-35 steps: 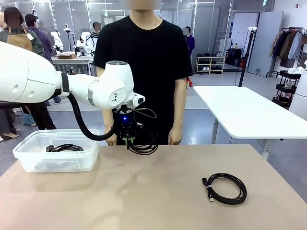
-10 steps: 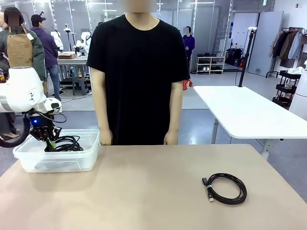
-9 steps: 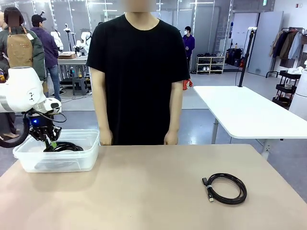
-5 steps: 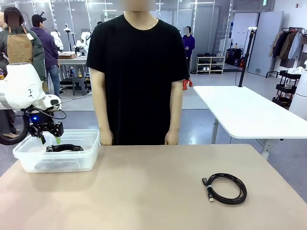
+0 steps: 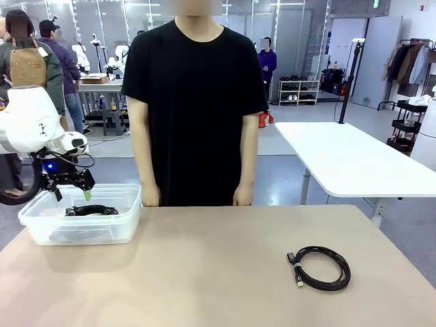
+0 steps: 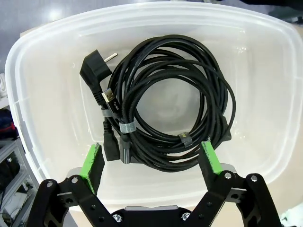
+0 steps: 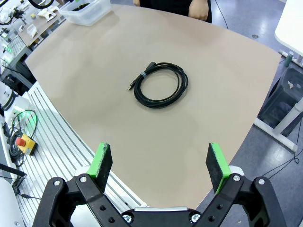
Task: Organize and store the cables.
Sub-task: Place the USB Extension Cable into the Organizing box.
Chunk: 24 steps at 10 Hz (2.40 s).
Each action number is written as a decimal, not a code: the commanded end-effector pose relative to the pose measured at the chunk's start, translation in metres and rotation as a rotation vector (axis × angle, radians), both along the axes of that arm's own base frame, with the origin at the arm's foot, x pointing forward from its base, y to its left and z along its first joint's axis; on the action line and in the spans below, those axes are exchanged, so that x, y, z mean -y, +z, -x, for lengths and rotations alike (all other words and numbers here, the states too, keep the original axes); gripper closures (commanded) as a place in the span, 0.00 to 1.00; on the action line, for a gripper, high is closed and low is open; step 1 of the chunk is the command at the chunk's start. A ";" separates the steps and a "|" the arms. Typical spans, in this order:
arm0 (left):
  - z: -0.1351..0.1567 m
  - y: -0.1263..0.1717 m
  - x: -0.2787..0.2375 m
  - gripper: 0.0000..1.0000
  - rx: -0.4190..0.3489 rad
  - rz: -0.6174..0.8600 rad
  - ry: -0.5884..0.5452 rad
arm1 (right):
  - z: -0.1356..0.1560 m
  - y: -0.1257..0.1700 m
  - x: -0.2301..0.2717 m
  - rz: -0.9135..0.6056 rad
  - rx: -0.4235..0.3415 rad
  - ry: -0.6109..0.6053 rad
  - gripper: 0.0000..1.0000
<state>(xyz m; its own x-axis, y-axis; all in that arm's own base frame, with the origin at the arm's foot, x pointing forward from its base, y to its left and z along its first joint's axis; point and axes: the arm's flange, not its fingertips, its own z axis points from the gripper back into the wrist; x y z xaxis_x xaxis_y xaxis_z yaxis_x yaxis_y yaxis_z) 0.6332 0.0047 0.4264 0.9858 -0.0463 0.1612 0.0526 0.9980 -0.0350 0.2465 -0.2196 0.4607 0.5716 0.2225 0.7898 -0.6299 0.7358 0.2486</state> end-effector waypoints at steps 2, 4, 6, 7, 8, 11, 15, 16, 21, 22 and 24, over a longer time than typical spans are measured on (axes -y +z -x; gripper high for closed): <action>-0.003 -0.001 -0.002 0.00 0.001 -0.003 0.004 | 0.001 0.000 0.001 0.003 0.014 0.009 0.00; -0.003 -0.001 -0.002 0.00 0.001 -0.003 0.004 | 0.001 0.000 0.001 0.003 0.014 0.009 0.00; -0.003 -0.001 -0.002 0.00 0.001 -0.003 0.004 | 0.001 0.000 0.001 0.003 0.014 0.009 0.00; -0.003 -0.001 -0.002 0.00 0.001 -0.003 0.004 | 0.001 0.000 0.001 0.003 0.014 0.009 0.00; -0.003 -0.001 -0.002 0.00 0.001 -0.003 0.004 | 0.001 0.000 0.001 0.003 0.014 0.009 0.00; -0.003 -0.001 -0.002 0.00 0.001 -0.003 0.004 | 0.001 0.000 0.001 0.003 0.014 0.009 0.00; 0.048 0.048 -0.005 0.00 0.095 0.111 -0.077 | 0.001 0.000 0.001 0.003 0.014 0.009 0.00; 0.086 0.052 -0.015 0.00 0.117 0.119 -0.130 | 0.001 0.000 0.001 0.003 0.014 0.009 0.00; 0.257 0.073 -0.024 0.00 0.287 0.121 -0.369 | 0.001 0.000 0.001 0.003 0.014 0.009 0.00; 0.284 0.067 -0.028 0.00 0.316 0.127 -0.415 | 0.001 0.000 0.001 0.003 0.014 0.009 0.00; 0.332 0.063 -0.034 0.00 0.356 0.085 -0.535 | 0.001 0.000 0.001 0.003 0.014 0.009 0.00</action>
